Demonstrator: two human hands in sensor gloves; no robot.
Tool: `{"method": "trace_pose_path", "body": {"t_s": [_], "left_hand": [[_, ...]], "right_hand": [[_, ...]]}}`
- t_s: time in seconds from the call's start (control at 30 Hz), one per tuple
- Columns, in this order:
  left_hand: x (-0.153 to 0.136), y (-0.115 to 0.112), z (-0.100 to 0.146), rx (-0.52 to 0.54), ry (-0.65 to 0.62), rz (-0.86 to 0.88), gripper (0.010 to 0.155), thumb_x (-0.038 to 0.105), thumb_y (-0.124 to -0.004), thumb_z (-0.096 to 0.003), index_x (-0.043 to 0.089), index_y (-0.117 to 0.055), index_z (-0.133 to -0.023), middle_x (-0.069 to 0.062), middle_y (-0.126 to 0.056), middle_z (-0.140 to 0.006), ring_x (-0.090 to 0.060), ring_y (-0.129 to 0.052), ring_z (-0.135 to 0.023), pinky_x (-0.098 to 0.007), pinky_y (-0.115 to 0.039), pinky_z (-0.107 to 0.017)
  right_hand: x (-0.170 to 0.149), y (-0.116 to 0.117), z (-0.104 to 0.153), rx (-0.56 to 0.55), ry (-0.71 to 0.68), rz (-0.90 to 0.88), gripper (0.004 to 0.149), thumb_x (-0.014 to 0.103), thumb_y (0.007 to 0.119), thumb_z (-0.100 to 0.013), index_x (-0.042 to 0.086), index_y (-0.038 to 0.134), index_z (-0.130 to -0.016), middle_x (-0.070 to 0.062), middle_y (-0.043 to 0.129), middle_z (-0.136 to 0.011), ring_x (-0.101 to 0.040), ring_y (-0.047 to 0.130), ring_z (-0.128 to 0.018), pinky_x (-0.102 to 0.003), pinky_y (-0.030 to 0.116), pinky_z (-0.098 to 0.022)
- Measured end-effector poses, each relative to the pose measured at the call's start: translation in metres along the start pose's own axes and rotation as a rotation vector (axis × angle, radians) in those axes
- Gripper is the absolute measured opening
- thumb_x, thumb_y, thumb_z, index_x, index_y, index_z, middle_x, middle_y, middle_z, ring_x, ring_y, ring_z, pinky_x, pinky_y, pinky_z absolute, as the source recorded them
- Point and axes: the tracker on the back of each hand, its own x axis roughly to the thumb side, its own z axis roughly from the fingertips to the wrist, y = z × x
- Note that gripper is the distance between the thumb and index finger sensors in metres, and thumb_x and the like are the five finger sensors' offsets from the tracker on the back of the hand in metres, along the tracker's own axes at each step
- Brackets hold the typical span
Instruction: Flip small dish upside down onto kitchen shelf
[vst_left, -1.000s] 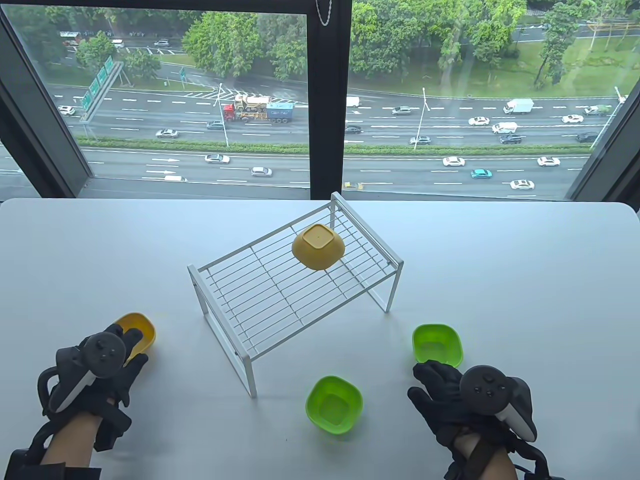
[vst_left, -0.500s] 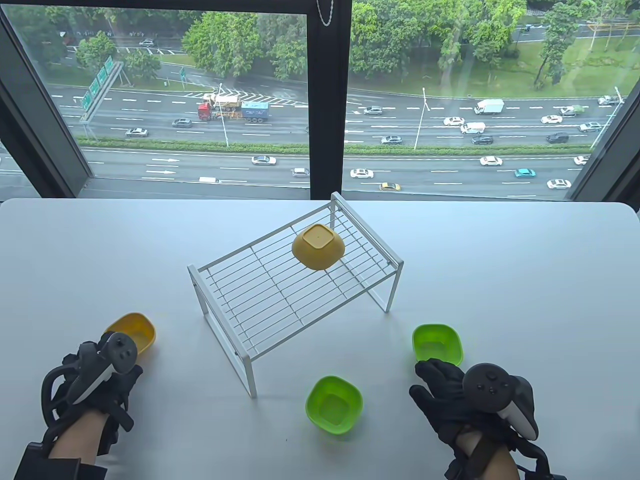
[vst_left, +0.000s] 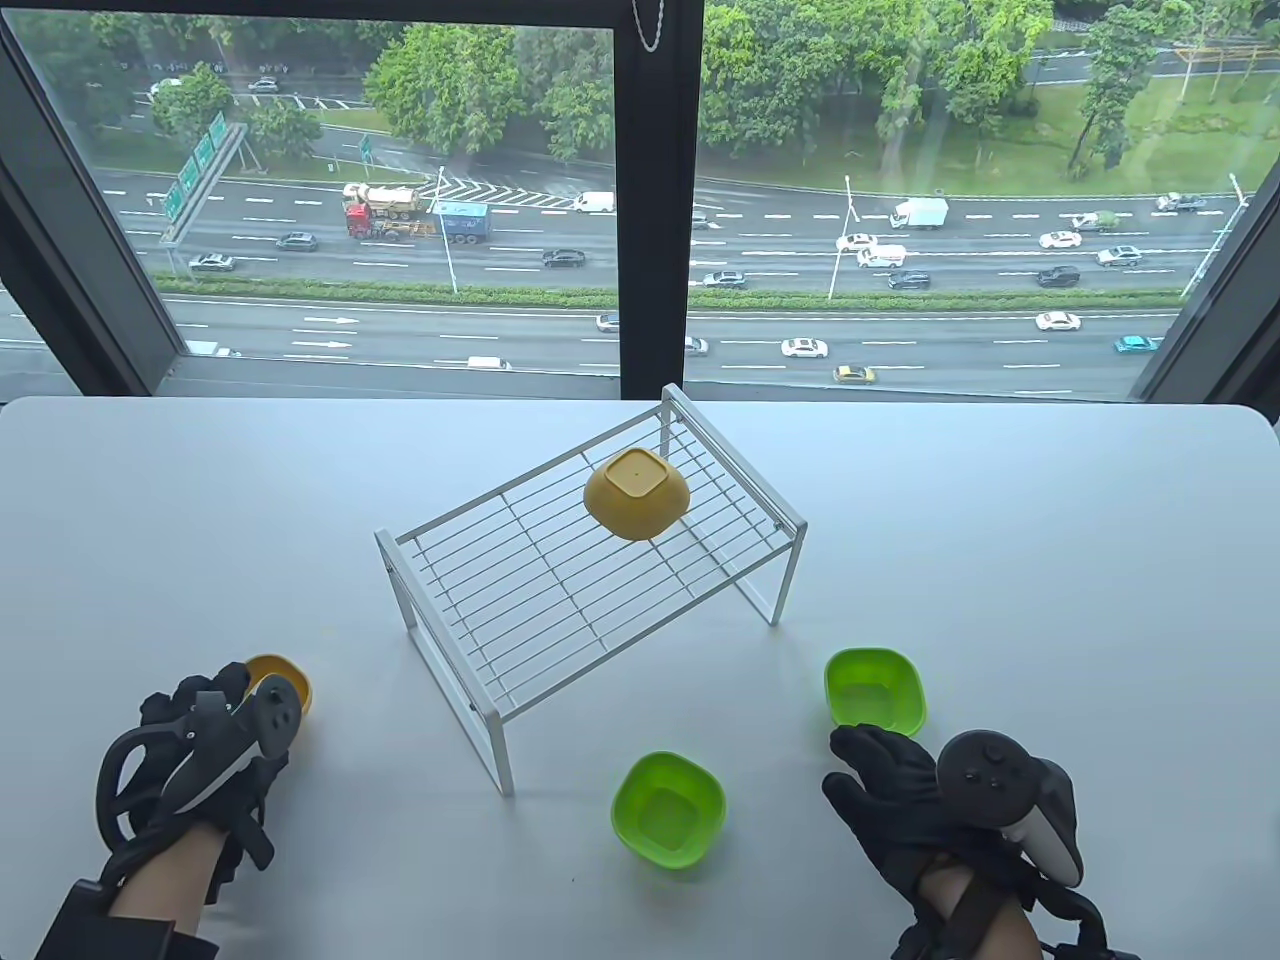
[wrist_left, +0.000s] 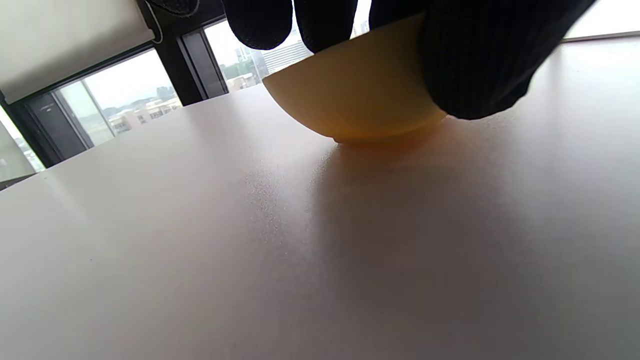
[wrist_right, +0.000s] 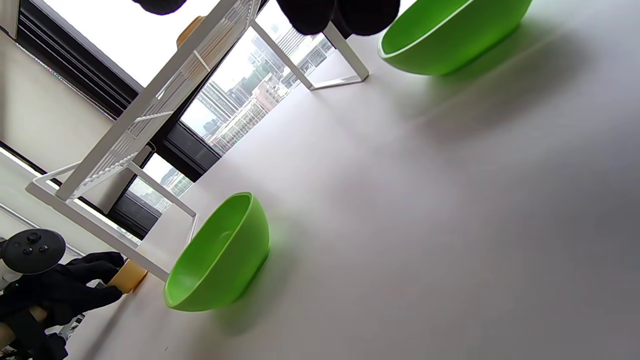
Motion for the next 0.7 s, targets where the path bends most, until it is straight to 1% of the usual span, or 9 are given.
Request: {"method": "trace_pose_path", "body": {"t_s": [0.13, 0.3, 0.47, 0.7], "left_hand": [[0.005, 0.006, 0.005, 0.041, -0.046, 0.013, 0.045, 0.051, -0.092, -0.0335, 0.036, -0.087, -0.076, 0.01, -0.085, -0.103, -0.029, -0.072, -0.103, -0.064, -0.055, -0.08], [0.014, 0.016, 0.013, 0.104, -0.107, 0.017, 0.045, 0.051, -0.091, -0.0337, 0.036, -0.085, -0.076, 0.012, -0.099, -0.088, -0.024, -0.081, -0.098, -0.063, -0.057, -0.079], [0.017, 0.024, 0.02, 0.178, -0.143, 0.038, 0.046, 0.048, -0.089, -0.0355, 0.035, -0.083, -0.079, 0.01, -0.1, -0.085, -0.024, -0.083, -0.096, -0.063, -0.057, -0.079], [0.019, 0.026, 0.024, 0.189, -0.17, 0.043, 0.049, 0.045, -0.085, -0.0394, 0.038, -0.076, -0.088, 0.009, -0.095, -0.087, -0.024, -0.078, -0.098, -0.063, -0.055, -0.08]], "right_hand": [[-0.001, -0.002, 0.0, -0.007, -0.001, -0.008, 0.076, 0.064, 0.062, -0.05, 0.016, 0.047, -0.108, -0.019, 0.042, -0.115, -0.045, 0.032, -0.103, -0.067, 0.027, -0.072], [-0.001, -0.002, -0.001, -0.008, -0.001, -0.013, 0.076, 0.064, 0.062, -0.05, 0.016, 0.048, -0.108, -0.019, 0.042, -0.115, -0.045, 0.032, -0.103, -0.067, 0.027, -0.072], [-0.001, -0.002, -0.001, -0.01, -0.001, -0.011, 0.076, 0.064, 0.062, -0.05, 0.016, 0.048, -0.108, -0.019, 0.043, -0.115, -0.045, 0.032, -0.103, -0.067, 0.028, -0.072], [-0.002, -0.003, -0.001, -0.023, 0.004, -0.011, 0.076, 0.063, 0.062, -0.05, 0.016, 0.048, -0.108, -0.019, 0.044, -0.115, -0.045, 0.034, -0.103, -0.067, 0.028, -0.072]]}}
